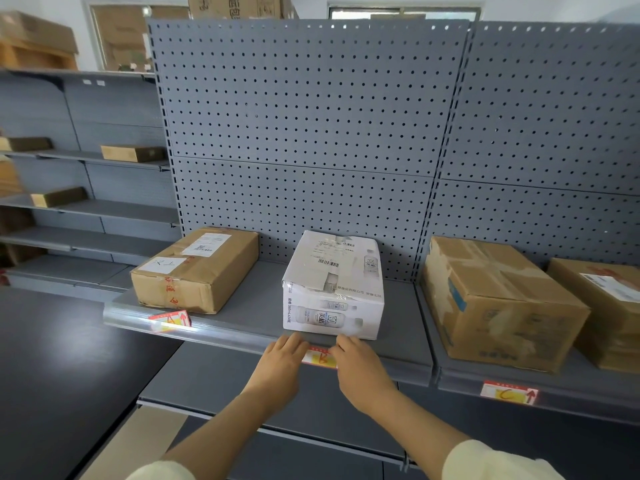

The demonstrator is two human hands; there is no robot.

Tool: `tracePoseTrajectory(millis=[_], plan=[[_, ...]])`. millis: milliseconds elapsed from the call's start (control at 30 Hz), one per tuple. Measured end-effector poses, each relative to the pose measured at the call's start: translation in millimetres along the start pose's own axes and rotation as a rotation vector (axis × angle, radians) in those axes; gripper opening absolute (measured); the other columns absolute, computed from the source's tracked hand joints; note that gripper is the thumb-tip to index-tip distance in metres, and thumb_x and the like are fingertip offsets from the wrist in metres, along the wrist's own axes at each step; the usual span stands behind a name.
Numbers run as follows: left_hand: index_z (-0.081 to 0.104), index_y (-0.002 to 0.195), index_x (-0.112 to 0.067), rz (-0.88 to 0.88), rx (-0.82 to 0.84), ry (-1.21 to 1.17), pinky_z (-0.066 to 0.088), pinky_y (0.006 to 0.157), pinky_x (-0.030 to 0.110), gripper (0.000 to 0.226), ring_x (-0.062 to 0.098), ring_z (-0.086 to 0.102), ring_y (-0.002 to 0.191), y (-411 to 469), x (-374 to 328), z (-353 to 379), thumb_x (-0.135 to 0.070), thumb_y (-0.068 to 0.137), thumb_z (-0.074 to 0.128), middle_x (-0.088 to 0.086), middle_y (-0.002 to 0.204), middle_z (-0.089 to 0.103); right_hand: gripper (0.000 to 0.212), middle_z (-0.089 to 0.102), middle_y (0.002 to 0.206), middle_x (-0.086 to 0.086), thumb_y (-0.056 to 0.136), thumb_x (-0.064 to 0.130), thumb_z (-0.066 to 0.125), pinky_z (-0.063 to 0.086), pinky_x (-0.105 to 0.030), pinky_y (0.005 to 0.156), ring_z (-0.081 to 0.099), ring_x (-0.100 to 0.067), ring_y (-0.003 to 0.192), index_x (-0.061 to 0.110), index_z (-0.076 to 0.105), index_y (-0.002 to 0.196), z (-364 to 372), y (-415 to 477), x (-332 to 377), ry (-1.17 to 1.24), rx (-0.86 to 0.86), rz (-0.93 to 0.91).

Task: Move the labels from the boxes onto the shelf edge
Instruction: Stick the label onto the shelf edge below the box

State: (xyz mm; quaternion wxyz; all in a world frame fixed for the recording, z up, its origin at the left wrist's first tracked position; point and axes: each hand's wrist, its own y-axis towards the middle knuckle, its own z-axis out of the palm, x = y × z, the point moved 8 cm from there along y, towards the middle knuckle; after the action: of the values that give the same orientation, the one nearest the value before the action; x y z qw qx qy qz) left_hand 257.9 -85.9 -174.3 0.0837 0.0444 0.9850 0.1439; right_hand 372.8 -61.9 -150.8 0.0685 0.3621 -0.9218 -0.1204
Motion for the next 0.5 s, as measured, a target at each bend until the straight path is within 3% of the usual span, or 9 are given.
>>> tracePoseTrajectory(millis=[233,333,367,433,500], plan=[[0.042,0.143,-0.022,-0.030,0.088,0.032,0.031,0.112,0.030,0.060,0.020,0.039,0.132,0,5,-6,-0.003,0.086,0.052,-0.003,0.143,0.041,0.027,0.054,0.119,-0.008,0.089,0.002,0.050,0.042,-0.035,0.089,0.050,-0.027,0.108,0.008,0.057,0.114,-8,7,5,-0.055,0.028,-0.007],[0.042,0.142,-0.023,-0.143,0.050,0.008,0.033,0.110,0.030,0.057,0.020,0.040,0.132,-13,29,-13,-0.007,0.088,0.050,-0.003,0.143,0.041,0.026,0.060,0.112,-0.008,0.085,0.002,0.056,0.044,-0.035,0.082,0.055,-0.028,0.103,0.009,0.059,0.109,-10,15,14,-0.120,0.003,0.033],[0.042,0.142,-0.023,-0.178,0.046,-0.004,0.034,0.109,0.030,0.056,0.020,0.040,0.131,-20,38,-15,-0.007,0.089,0.049,-0.003,0.143,0.041,0.025,0.063,0.104,-0.007,0.078,0.002,0.064,0.046,-0.035,0.077,0.059,-0.027,0.096,0.010,0.063,0.102,-10,18,19,-0.129,-0.019,0.040],[0.041,0.142,-0.021,-0.215,0.077,0.017,0.034,0.109,0.032,0.057,0.021,0.041,0.131,-36,60,-16,-0.005,0.088,0.048,-0.001,0.142,0.040,0.032,0.065,0.074,-0.003,0.048,0.005,0.083,0.050,-0.031,0.058,0.062,-0.022,0.068,0.015,0.067,0.074,-1,24,37,-0.132,-0.016,0.009],[0.040,0.142,-0.022,-0.252,0.088,0.031,0.035,0.108,0.032,0.058,0.021,0.040,0.132,-49,90,-20,-0.004,0.087,0.047,-0.001,0.142,0.040,0.041,0.058,0.057,0.002,0.026,0.008,0.086,0.047,-0.027,0.046,0.056,-0.017,0.052,0.019,0.061,0.057,5,35,63,-0.163,-0.056,-0.080]])
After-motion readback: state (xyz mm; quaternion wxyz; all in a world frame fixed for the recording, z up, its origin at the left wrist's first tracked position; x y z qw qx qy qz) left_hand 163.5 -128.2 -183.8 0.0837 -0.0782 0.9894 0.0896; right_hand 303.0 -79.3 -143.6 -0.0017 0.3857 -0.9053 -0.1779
